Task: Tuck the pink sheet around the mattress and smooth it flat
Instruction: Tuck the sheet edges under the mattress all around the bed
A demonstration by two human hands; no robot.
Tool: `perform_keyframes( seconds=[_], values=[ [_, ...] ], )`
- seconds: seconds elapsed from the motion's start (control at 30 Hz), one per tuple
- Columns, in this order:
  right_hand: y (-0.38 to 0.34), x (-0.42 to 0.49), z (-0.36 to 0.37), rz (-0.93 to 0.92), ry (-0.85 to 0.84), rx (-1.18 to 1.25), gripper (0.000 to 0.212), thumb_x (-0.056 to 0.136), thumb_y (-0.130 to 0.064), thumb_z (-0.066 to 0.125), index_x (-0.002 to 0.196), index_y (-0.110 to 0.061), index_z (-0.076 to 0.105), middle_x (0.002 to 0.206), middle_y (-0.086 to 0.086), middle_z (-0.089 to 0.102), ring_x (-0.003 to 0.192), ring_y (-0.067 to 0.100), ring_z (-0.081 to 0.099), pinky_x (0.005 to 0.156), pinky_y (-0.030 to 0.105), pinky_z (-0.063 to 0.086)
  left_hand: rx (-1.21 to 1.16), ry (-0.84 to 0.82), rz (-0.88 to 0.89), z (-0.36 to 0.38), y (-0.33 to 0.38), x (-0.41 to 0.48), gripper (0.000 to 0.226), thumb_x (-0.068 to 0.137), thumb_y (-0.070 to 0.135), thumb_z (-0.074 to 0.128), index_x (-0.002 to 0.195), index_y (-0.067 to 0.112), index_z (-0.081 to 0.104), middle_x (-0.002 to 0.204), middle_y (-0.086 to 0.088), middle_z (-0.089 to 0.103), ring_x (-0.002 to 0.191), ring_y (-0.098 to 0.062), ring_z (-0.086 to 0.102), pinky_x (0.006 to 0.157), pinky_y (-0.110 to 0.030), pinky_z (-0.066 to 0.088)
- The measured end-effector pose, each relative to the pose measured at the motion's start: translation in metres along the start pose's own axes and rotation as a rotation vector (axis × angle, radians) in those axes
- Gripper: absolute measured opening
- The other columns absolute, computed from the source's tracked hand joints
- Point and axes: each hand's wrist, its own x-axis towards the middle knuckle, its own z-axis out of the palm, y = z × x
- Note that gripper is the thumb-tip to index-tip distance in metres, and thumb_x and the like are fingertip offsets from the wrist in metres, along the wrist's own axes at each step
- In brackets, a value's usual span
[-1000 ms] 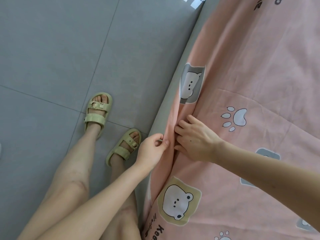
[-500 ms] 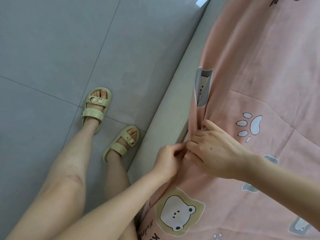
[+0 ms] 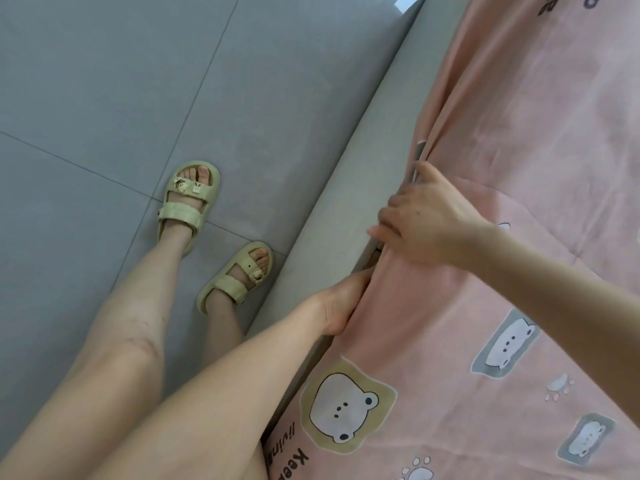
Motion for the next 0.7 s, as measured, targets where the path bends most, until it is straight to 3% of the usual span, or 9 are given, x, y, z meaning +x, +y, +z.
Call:
perform_keyframes(
  seconds=[0.07, 0.2, 0.3, 0.37, 0.43, 0.5, 0.6, 0.7],
  values=[
    [0.012, 0.015, -0.006, 0.002, -0.136, -0.060, 0.072, 0.095, -0.054, 0.005, 0.070, -0.021, 0.064, 0.083, -0.007, 0.067, 0.081, 0.018, 0.056, 0.095, 0.037, 0.029, 0.030, 0.030, 0.036, -0.003, 0.003, -0.009, 0.062, 0.095, 0.061, 0.021, 0.105, 0.022, 0.067, 0.097, 0.003, 0.071, 0.092, -0.013, 0.064, 0.083, -0.026, 0.049],
    [0.012, 0.027, -0.015, -0.001, -0.280, -0.008, 0.068, 0.096, -0.056, 0.007, 0.055, -0.020, 0.048, 0.061, -0.008, 0.052, 0.060, 0.012, 0.041, 0.090, 0.036, 0.025, -0.045, 0.109, 0.149, -0.025, -0.007, -0.031, 0.066, 0.096, 0.058, 0.008, 0.124, 0.021, 0.055, 0.119, 0.003, 0.063, 0.108, -0.012, 0.059, 0.095, -0.027, 0.044],
    [0.020, 0.012, -0.004, -0.033, -0.092, -0.039, 0.068, 0.096, -0.053, 0.008, 0.061, -0.020, 0.055, 0.067, -0.006, 0.062, 0.058, 0.017, 0.046, 0.080, 0.033, 0.028, -0.087, 0.076, 0.213, -0.032, -0.020, -0.042, 0.065, 0.097, 0.055, 0.008, 0.135, 0.021, 0.047, 0.136, 0.002, 0.054, 0.124, -0.012, 0.050, 0.110, -0.032, 0.033],
    [0.024, 0.002, 0.001, -0.050, -0.024, -0.044, 0.071, 0.090, -0.053, 0.003, 0.068, -0.022, 0.062, 0.071, -0.006, 0.066, 0.061, 0.021, 0.051, 0.078, 0.035, 0.032, -0.081, 0.036, 0.184, -0.025, -0.023, -0.040, 0.064, 0.097, 0.056, 0.009, 0.132, 0.023, 0.050, 0.130, 0.005, 0.058, 0.120, -0.009, 0.053, 0.104, -0.028, 0.038],
    [0.023, 0.003, 0.000, -0.057, -0.106, -0.059, 0.074, 0.089, -0.057, -0.003, 0.072, -0.026, 0.062, 0.077, -0.009, 0.067, 0.073, 0.018, 0.056, 0.086, 0.036, 0.031, -0.098, 0.009, 0.143, -0.014, -0.019, -0.034, 0.062, 0.096, 0.059, 0.013, 0.118, 0.024, 0.059, 0.118, 0.004, 0.065, 0.111, -0.012, 0.059, 0.097, -0.029, 0.044],
    [0.020, 0.014, -0.001, -0.065, -0.249, -0.101, 0.073, 0.091, -0.060, -0.003, 0.079, -0.029, 0.063, 0.091, -0.008, 0.069, 0.094, 0.016, 0.057, 0.101, 0.038, 0.024, -0.098, -0.009, 0.104, -0.005, -0.013, -0.025, 0.065, 0.092, 0.065, 0.019, 0.112, 0.023, 0.065, 0.119, -0.002, 0.066, 0.112, -0.019, 0.060, 0.103, -0.036, 0.043],
    [0.024, 0.032, -0.005, -0.033, -0.457, -0.151, 0.079, 0.091, -0.063, -0.002, 0.107, -0.022, 0.064, 0.117, -0.001, 0.064, 0.116, 0.018, 0.050, 0.107, 0.037, 0.019, -0.043, -0.014, 0.044, -0.002, -0.006, -0.007, 0.067, 0.088, 0.071, 0.022, 0.113, 0.027, 0.066, 0.122, -0.003, 0.065, 0.114, -0.020, 0.060, 0.107, -0.039, 0.040],
    [0.033, 0.042, -0.002, 0.020, -0.546, -0.123, 0.086, 0.087, -0.069, -0.003, 0.125, -0.021, 0.057, 0.131, 0.001, 0.057, 0.129, 0.018, 0.042, 0.109, 0.036, 0.020, 0.034, -0.031, -0.016, -0.003, 0.004, 0.001, 0.072, 0.084, 0.076, 0.019, 0.123, 0.031, 0.059, 0.126, -0.001, 0.062, 0.116, -0.019, 0.058, 0.109, -0.039, 0.038]
  ],
)
